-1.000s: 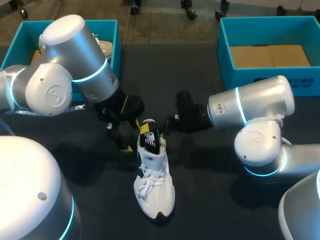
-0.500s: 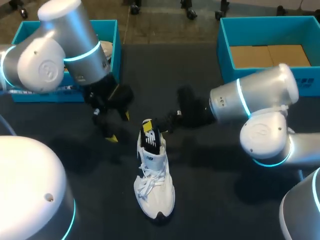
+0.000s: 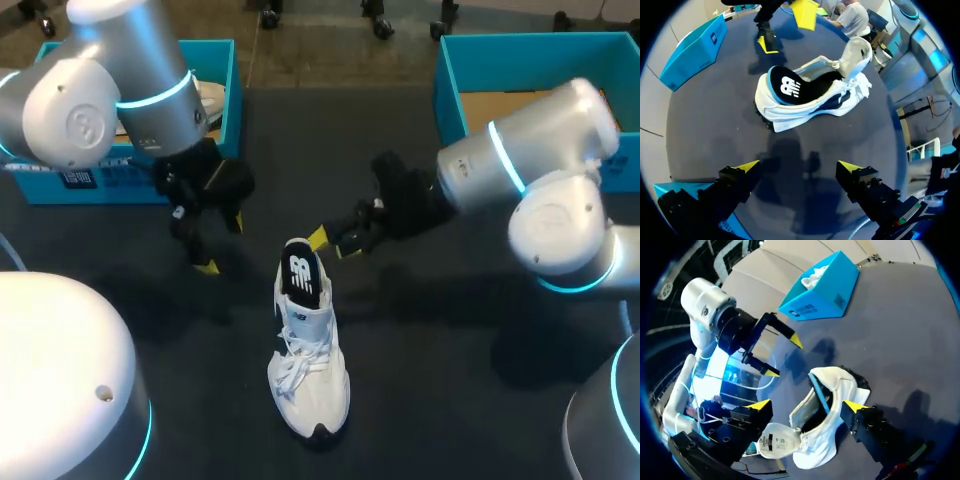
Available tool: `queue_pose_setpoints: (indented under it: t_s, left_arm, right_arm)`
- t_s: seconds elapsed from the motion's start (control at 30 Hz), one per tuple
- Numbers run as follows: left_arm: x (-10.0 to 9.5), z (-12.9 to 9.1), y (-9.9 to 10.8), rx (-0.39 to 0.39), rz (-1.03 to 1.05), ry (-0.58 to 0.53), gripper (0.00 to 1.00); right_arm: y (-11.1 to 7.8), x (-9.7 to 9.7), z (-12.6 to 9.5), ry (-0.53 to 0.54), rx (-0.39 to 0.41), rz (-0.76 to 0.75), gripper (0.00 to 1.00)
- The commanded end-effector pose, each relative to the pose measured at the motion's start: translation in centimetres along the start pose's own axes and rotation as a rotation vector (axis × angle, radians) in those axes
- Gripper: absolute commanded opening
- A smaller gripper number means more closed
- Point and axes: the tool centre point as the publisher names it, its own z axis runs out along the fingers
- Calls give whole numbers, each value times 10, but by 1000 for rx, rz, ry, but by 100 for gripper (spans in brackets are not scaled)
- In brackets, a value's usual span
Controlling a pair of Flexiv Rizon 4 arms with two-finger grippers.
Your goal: Take the shoe out of the shoebox, open the shoe tongue, remove and reinsert the insole, then place the shoe into the shoebox
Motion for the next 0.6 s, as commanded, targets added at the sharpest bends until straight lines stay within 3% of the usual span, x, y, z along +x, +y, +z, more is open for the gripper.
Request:
queue_pose_setpoints:
  t_s: [0.03,0.23,0.47,0.57,0.6]
  left_arm:
    - [-5,-14,10,-16,16,16,100]
    - [-10,-26,17,-45,10,18,100]
    - [-17,-36,21,-47,12,42,100]
    - [-19,-43,26,-29,32,57,100]
    - [-20,-46,27,-22,33,61,100]
  right_arm:
    - [10,-6,-36,-29,107,35,100]
    - [20,-17,-56,-68,194,136,98]
    - [25,-23,-69,-166,230,259,96]
    - [27,-22,-71,-245,219,313,80]
    - [27,-21,-71,-276,207,330,49]
